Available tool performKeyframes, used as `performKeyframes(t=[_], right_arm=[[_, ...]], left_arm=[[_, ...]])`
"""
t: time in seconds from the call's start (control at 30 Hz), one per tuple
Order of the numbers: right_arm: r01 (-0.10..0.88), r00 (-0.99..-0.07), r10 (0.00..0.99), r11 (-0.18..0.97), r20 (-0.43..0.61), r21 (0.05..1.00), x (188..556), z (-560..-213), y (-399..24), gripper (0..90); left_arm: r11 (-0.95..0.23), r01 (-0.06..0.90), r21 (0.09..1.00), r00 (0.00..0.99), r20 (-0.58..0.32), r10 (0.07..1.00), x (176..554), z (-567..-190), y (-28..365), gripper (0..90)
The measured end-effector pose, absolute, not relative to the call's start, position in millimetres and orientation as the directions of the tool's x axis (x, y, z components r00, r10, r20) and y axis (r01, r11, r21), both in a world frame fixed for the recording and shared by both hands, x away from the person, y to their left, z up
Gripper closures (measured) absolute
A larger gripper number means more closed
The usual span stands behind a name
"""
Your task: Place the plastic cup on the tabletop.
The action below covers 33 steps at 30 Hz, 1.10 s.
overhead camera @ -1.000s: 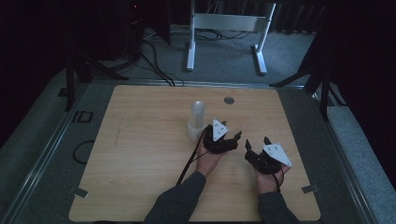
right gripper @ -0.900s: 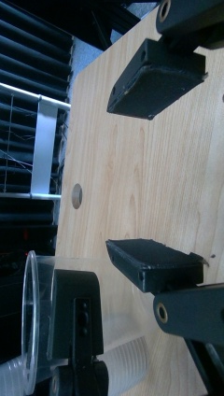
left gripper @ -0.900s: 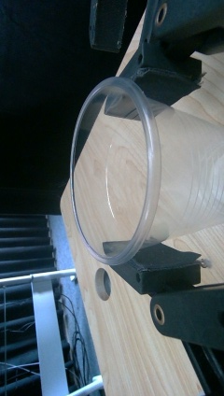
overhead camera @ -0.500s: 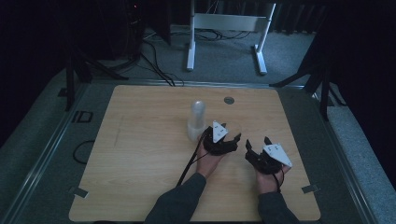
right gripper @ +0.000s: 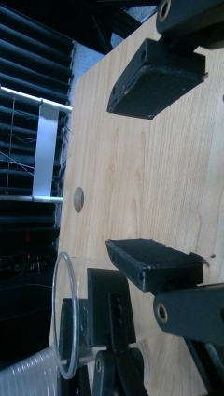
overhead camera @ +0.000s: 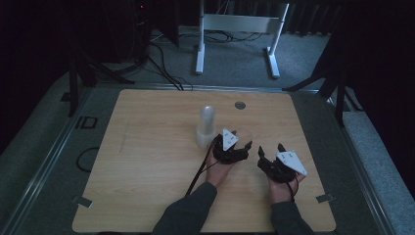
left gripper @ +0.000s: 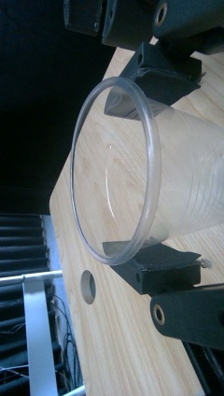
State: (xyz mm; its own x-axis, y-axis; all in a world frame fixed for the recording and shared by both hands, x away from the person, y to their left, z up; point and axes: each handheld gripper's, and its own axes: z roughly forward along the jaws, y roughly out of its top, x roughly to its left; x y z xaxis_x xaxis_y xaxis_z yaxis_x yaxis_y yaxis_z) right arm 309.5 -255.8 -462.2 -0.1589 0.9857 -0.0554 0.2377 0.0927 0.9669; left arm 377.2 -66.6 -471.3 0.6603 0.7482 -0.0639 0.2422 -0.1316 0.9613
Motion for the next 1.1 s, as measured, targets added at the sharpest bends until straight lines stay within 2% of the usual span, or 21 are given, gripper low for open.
performKeyframes(t=[1.1], right_arm=[[0.236, -0.147, 0.988, 0.083, -0.049, 0.968, 308, -462, -259, 28.6]], left_arm=[[-0.156, 0.263, 0.952, 0.663, -0.061, 0.746, 378, -489, -70, 28.8]])
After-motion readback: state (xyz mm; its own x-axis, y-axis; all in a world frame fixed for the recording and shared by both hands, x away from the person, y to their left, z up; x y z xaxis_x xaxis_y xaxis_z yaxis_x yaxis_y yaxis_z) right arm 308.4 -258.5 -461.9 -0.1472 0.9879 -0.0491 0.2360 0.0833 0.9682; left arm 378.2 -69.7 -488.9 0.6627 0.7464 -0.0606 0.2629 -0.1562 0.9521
